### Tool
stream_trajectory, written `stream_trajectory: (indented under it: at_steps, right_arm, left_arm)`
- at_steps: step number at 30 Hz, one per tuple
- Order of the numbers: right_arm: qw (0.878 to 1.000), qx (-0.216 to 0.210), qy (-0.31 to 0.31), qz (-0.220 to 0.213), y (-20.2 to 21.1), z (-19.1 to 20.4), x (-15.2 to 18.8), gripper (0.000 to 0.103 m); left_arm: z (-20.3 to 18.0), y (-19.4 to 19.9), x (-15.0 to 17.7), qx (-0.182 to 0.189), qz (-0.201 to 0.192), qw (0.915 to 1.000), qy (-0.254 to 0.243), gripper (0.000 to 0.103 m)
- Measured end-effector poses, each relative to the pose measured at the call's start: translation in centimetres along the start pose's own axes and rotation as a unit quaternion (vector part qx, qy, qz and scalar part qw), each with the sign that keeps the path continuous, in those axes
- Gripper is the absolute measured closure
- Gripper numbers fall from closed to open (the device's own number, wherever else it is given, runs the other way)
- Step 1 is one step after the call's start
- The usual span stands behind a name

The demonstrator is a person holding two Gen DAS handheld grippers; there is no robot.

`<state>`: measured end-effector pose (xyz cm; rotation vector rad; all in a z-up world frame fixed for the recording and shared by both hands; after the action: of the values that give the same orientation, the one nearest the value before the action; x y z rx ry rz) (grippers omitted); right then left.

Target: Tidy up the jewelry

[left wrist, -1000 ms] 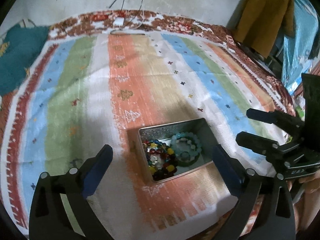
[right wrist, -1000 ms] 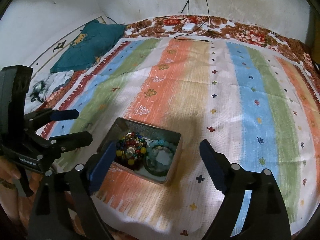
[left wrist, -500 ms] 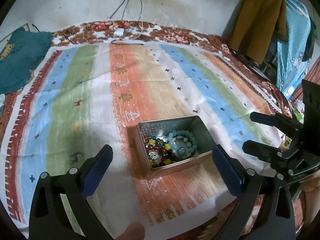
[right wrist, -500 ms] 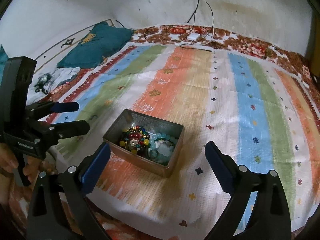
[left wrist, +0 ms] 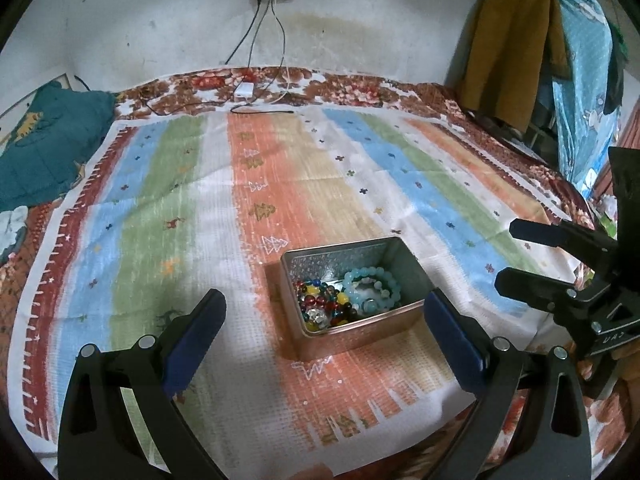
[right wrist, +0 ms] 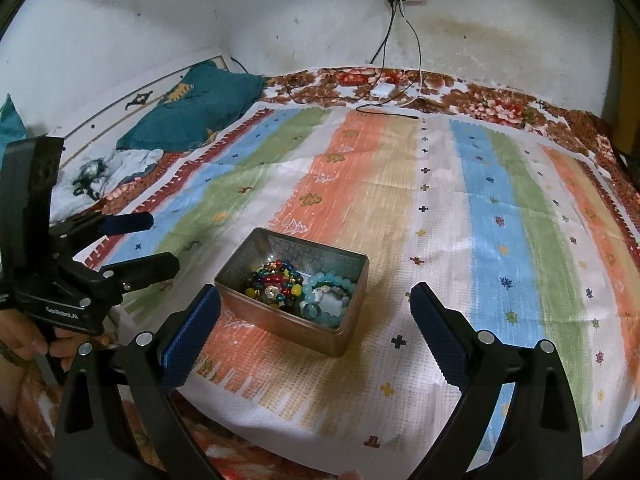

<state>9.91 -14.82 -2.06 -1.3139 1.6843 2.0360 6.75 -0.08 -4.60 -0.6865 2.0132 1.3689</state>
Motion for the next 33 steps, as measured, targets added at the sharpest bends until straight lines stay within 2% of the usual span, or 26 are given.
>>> stream_trajectory:
  at_steps: [33]
  right_arm:
    - [1.0,0.007,0.003,0.003,-0.17,0.04,0.61,0.007]
  left_arm:
    - [-0.77,-0.16,0.25,0.007,0.008,0.9999,-0.014,0.006]
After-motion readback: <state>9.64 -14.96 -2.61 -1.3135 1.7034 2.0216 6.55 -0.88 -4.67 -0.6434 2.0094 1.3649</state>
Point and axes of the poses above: each gripper's, at about its wrist camera, not at the fingertips, and y roughly against the way its jaws point, z to its left, x to its underside, the point moved 8 cm from there along -y, roughly the way its jaws point, and after that the axes turned 12 degrees about x, right-handed, at the moved point
